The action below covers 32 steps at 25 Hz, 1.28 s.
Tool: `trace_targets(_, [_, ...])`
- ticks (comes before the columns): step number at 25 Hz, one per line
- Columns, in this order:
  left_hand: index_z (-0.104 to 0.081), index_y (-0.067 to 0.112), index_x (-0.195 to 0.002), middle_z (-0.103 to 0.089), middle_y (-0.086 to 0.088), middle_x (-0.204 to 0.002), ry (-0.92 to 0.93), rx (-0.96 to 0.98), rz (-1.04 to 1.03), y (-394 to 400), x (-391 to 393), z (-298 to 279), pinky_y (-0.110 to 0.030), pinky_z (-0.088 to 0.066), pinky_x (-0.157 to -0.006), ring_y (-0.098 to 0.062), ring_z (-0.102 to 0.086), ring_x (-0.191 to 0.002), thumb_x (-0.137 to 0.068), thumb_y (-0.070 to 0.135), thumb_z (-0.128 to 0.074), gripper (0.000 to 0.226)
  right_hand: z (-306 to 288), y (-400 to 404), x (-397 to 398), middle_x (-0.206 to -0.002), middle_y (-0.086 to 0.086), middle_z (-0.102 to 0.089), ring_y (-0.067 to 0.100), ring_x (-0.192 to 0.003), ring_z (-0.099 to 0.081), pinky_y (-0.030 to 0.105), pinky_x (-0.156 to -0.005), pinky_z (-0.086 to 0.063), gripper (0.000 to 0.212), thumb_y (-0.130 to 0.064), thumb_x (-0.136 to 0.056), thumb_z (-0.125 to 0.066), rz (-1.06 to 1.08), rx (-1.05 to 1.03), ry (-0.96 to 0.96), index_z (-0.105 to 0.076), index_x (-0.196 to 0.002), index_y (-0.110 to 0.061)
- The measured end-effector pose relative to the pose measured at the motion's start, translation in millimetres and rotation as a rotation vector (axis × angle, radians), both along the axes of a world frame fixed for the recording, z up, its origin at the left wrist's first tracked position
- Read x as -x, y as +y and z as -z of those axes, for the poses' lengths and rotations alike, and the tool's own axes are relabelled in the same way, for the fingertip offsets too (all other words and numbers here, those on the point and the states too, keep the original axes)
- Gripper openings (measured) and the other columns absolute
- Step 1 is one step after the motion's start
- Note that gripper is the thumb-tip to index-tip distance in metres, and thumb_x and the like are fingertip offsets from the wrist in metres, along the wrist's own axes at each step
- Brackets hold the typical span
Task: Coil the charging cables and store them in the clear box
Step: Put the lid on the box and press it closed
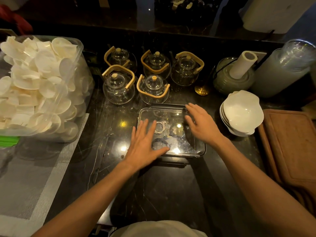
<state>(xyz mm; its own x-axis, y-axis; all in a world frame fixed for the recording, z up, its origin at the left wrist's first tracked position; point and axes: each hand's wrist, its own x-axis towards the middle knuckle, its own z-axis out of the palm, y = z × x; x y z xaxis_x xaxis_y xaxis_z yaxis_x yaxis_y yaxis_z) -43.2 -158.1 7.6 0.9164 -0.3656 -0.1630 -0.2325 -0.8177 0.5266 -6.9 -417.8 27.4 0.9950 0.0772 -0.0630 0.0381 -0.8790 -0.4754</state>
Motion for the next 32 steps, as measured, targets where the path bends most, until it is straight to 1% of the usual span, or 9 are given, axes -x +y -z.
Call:
trace_targets(2, [-0.001, 0.028, -0.163, 0.009, -0.008, -0.171, -0.014, -0.047, 0.027, 1, 3, 3, -0.043, 0.013, -0.125, -0.015, 0.024, -0.152, -0.067, 0.095, -0.041, 0.124, 3, 7, -16, -0.166, 0.005, -0.034, 0.026, -0.154, -0.025, 0.05, -0.123, -0.026, 0.057, -0.04, -0.106, -0.046, -0.062, 0.09, 0.08, -0.036, -0.158, -0.018])
trace_targets(4, [-0.002, 0.027, -0.163, 0.015, -0.008, -0.17, -0.033, -0.077, 0.054, 6, 4, 6, -0.042, 0.016, -0.124, -0.016, 0.029, -0.151, -0.063, 0.1, -0.036, 0.129, 4, 9, -25, -0.166, 0.005, -0.034, 0.026, -0.154, -0.024, 0.054, -0.12, -0.028, 0.061, -0.045, -0.104, -0.048, -0.072, 0.125, 0.126, -0.036, -0.157, -0.018])
trace_targets(7, [-0.001, 0.026, -0.163, 0.018, -0.009, -0.17, -0.049, -0.106, 0.101, 10, 4, 8, -0.04, 0.02, -0.123, -0.018, 0.031, -0.152, -0.063, 0.098, -0.04, 0.129, 6, 8, -30, -0.162, 0.009, -0.038, 0.029, -0.149, -0.032, 0.053, -0.117, -0.034, 0.07, -0.053, -0.099, -0.054, -0.074, 0.151, 0.133, -0.037, -0.156, -0.016])
trace_targets(12, [0.007, 0.025, -0.163, 0.021, -0.01, -0.169, -0.122, -0.184, 0.162, 15, 6, 10, -0.042, 0.019, -0.123, -0.018, 0.036, -0.15, -0.071, 0.093, -0.044, 0.125, 9, 4, -30, -0.144, 0.011, -0.057, 0.035, -0.129, -0.053, 0.051, -0.101, -0.048, 0.075, -0.067, -0.093, -0.052, 0.125, 0.063, 0.201, -0.044, -0.151, -0.021])
trace_targets(14, [0.005, 0.022, -0.163, 0.019, -0.012, -0.169, -0.133, -0.202, 0.154, 16, 7, 11, -0.042, 0.019, -0.123, -0.02, 0.034, -0.151, -0.073, 0.091, -0.046, 0.124, 10, 5, -33, -0.142, 0.014, -0.058, 0.038, -0.127, -0.053, 0.05, -0.103, -0.046, 0.074, -0.065, -0.094, -0.053, 0.087, 0.039, 0.21, -0.044, -0.151, -0.018])
trace_targets(18, [-0.002, 0.02, -0.164, 0.016, -0.013, -0.17, -0.104, -0.176, 0.089, 19, 6, 10, -0.042, 0.019, -0.123, -0.022, 0.027, -0.154, -0.072, 0.087, -0.053, 0.124, 11, 15, -46, -0.151, 0.013, -0.047, 0.04, -0.131, -0.048, 0.052, -0.108, -0.042, 0.071, -0.06, -0.097, -0.053, 0.046, 0.049, 0.195, -0.045, -0.151, -0.014])
trace_targets(22, [-0.004, 0.019, -0.163, 0.013, -0.013, -0.17, -0.102, -0.169, 0.079, 22, 3, 10, -0.041, 0.019, -0.122, -0.023, 0.024, -0.155, -0.073, 0.083, -0.059, 0.124, 13, 19, -53, -0.143, 0.01, -0.055, 0.037, -0.124, -0.051, 0.052, -0.105, -0.042, 0.066, -0.061, -0.098, -0.049, -0.002, 0.088, 0.21, -0.051, -0.144, -0.014])
trace_targets(27, [-0.021, 0.014, -0.162, -0.005, -0.019, -0.17, -0.181, -0.195, 0.081, 23, 2, 10, -0.051, -0.005, -0.127, -0.028, 0.006, -0.156, -0.074, 0.078, -0.066, 0.118, 14, 20, -55, -0.136, 0.01, -0.056, 0.037, -0.118, -0.05, 0.053, -0.097, -0.046, 0.057, -0.061, -0.098, -0.048, 0.007, 0.108, 0.237, -0.055, -0.132, -0.015])
trace_targets(32, [-0.018, 0.016, -0.162, -0.003, -0.017, -0.17, -0.193, -0.19, 0.106, 27, -9, 10, -0.05, -0.003, -0.127, -0.026, 0.008, -0.156, -0.073, 0.08, -0.063, 0.119, 18, 20, -58, -0.14, 0.009, -0.053, 0.036, -0.123, -0.047, 0.054, -0.098, -0.043, 0.058, -0.064, -0.098, -0.044, 0.031, 0.119, 0.243, -0.051, -0.135, -0.019])
